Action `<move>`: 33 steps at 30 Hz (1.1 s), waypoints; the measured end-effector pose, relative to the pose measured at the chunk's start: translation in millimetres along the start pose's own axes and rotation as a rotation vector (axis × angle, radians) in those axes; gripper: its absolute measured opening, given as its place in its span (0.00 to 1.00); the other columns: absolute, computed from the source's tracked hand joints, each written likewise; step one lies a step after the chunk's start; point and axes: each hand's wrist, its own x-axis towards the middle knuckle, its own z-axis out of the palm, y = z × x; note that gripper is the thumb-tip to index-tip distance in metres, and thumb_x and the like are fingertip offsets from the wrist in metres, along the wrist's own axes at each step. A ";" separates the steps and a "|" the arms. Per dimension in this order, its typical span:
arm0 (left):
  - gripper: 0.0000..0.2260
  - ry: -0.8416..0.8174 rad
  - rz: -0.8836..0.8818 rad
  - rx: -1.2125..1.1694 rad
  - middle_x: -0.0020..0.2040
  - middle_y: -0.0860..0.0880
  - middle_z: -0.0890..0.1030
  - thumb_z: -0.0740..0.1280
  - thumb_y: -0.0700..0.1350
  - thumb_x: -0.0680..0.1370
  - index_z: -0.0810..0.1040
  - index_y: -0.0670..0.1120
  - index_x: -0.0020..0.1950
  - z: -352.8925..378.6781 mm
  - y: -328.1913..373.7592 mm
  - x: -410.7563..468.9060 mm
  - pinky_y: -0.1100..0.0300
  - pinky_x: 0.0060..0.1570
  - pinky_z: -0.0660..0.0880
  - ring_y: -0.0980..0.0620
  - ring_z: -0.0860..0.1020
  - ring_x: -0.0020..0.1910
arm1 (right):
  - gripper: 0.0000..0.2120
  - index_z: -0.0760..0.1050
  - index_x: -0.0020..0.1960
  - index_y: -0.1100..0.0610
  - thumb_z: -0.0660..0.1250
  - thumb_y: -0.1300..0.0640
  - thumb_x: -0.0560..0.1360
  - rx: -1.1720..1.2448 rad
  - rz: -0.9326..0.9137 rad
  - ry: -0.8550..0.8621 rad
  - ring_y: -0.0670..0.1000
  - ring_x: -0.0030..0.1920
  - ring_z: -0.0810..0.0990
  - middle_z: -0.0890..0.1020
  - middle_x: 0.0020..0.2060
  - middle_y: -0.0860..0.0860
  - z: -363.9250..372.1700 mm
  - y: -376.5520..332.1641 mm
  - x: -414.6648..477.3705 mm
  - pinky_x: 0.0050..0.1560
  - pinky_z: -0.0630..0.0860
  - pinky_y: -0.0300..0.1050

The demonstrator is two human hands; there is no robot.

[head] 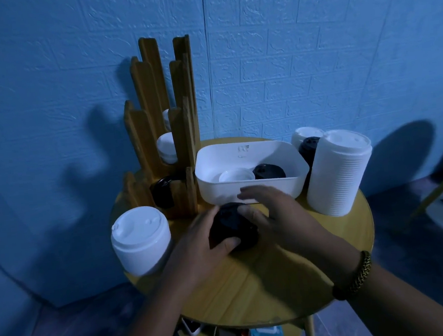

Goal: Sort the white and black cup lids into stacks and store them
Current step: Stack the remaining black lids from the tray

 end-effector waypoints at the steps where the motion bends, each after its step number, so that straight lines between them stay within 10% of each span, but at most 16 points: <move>1: 0.31 0.008 -0.003 0.002 0.78 0.59 0.64 0.69 0.57 0.80 0.57 0.63 0.79 0.6 0.2 0.7 0.54 0.67 0.71 0.55 0.66 0.75 | 0.16 0.75 0.67 0.49 0.62 0.48 0.82 -0.011 -0.008 0.078 0.36 0.60 0.68 0.77 0.65 0.44 -5.6 -3.1 5.5 0.58 0.67 0.33; 5: 0.33 0.068 -0.040 0.048 0.80 0.56 0.63 0.66 0.59 0.81 0.54 0.61 0.81 3.4 -2.0 1.4 0.54 0.70 0.67 0.53 0.63 0.77 | 0.13 0.78 0.64 0.55 0.61 0.55 0.82 -0.113 0.070 0.225 0.51 0.61 0.77 0.80 0.62 0.51 -18.1 4.4 45.8 0.60 0.74 0.47; 13: 0.32 0.110 -0.040 0.041 0.79 0.56 0.64 0.67 0.60 0.80 0.57 0.60 0.81 2.9 -1.7 -0.4 0.57 0.68 0.68 0.54 0.65 0.76 | 0.19 0.74 0.68 0.59 0.67 0.57 0.78 -0.274 0.519 -0.115 0.60 0.65 0.75 0.77 0.64 0.59 -31.5 31.6 125.4 0.51 0.66 0.43; 20: 0.32 0.118 -0.012 0.014 0.78 0.57 0.66 0.68 0.59 0.80 0.58 0.59 0.81 2.2 -1.4 0.5 0.57 0.69 0.69 0.56 0.66 0.75 | 0.16 0.76 0.60 0.61 0.59 0.52 0.82 -0.615 0.509 -0.395 0.56 0.55 0.77 0.79 0.55 0.58 -25.6 41.7 131.4 0.49 0.65 0.42; 26: 0.32 0.117 -0.013 -0.005 0.77 0.58 0.67 0.68 0.59 0.80 0.58 0.60 0.80 3.2 -2.5 0.3 0.55 0.70 0.70 0.56 0.67 0.74 | 0.24 0.74 0.62 0.61 0.58 0.42 0.80 -0.708 0.568 -0.403 0.60 0.62 0.75 0.78 0.59 0.59 -30.1 50.9 137.2 0.66 0.70 0.51; 33: 0.31 0.110 -0.009 0.006 0.77 0.57 0.67 0.67 0.60 0.80 0.58 0.60 0.80 2.7 -3.5 -0.2 0.54 0.70 0.70 0.56 0.67 0.74 | 0.15 0.73 0.41 0.58 0.65 0.46 0.75 -0.582 0.554 -0.236 0.51 0.38 0.73 0.76 0.37 0.53 -28.0 58.7 132.0 0.37 0.67 0.42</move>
